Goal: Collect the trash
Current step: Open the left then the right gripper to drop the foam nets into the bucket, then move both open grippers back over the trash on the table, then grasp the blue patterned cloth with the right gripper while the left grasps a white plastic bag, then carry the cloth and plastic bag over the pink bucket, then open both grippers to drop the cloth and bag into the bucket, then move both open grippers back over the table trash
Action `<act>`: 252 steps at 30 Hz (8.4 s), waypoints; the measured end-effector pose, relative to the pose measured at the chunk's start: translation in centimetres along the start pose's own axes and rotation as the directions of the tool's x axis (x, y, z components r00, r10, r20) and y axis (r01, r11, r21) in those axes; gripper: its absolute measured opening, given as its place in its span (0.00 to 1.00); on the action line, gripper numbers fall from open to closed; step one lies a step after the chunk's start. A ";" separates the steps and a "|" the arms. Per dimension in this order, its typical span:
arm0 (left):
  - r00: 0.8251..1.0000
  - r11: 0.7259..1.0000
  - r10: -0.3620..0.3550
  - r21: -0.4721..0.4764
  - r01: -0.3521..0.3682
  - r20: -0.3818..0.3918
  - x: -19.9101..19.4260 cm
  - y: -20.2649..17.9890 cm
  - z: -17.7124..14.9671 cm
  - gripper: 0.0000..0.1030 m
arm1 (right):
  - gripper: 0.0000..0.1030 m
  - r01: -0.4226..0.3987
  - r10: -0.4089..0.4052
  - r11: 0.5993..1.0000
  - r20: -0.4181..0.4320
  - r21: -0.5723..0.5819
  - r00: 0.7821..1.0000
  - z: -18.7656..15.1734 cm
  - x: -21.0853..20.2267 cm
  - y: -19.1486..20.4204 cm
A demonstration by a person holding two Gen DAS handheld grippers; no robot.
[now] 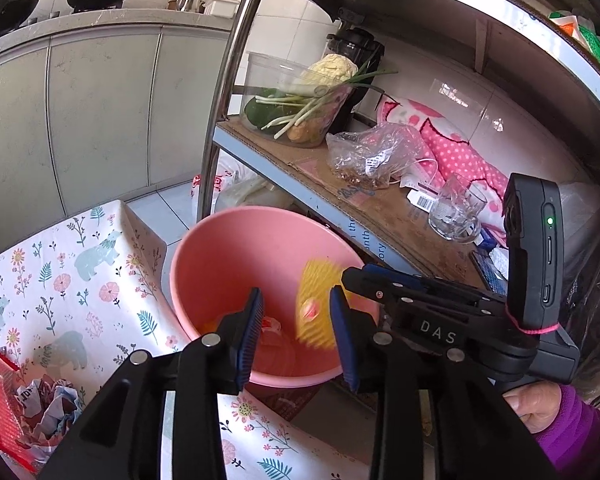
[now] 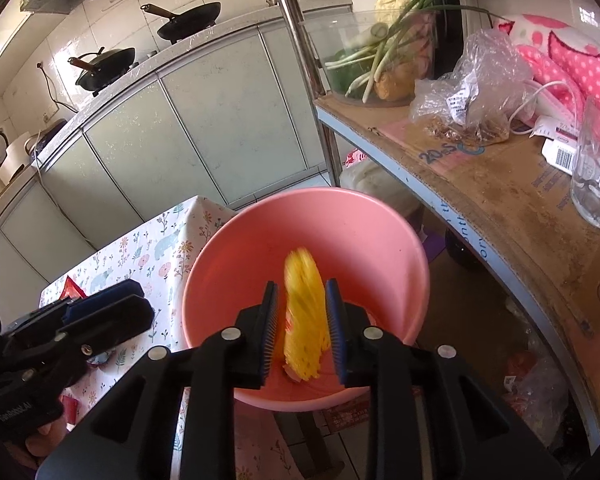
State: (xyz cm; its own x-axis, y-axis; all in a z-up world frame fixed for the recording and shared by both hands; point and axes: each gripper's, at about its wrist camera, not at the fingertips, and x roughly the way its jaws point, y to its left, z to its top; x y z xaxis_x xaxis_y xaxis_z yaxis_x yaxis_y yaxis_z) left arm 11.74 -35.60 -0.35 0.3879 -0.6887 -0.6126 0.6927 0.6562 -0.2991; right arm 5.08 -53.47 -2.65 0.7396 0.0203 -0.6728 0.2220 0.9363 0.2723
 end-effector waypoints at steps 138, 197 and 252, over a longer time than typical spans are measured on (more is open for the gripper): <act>0.913 0.947 0.320 -0.051 -0.318 0.253 -24.0 6.7 -8.2 0.15 | 0.15 -0.324 0.308 0.896 -0.100 -0.303 0.946 -6.2 -7.9 15.6; 0.994 0.992 0.105 0.072 -0.105 0.004 2.0 0.0 -1.3 0.17 | 0.19 -0.043 0.041 0.997 -0.024 -0.059 0.999 -1.9 1.1 0.2; 0.881 0.886 0.462 -0.026 -0.462 0.103 -23.2 6.2 -12.8 0.34 | 0.34 -0.373 0.329 0.883 -0.190 -0.286 0.925 -8.8 -3.9 17.6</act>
State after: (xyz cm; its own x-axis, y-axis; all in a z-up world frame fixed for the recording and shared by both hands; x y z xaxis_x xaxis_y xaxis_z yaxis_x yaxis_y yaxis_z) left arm -0.75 -11.64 2.68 0.7244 -0.3349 -0.6026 0.4192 0.9079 -0.0006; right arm 0.52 -33.95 -1.31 0.6361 0.3935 -0.6637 -0.2618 0.9192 0.2941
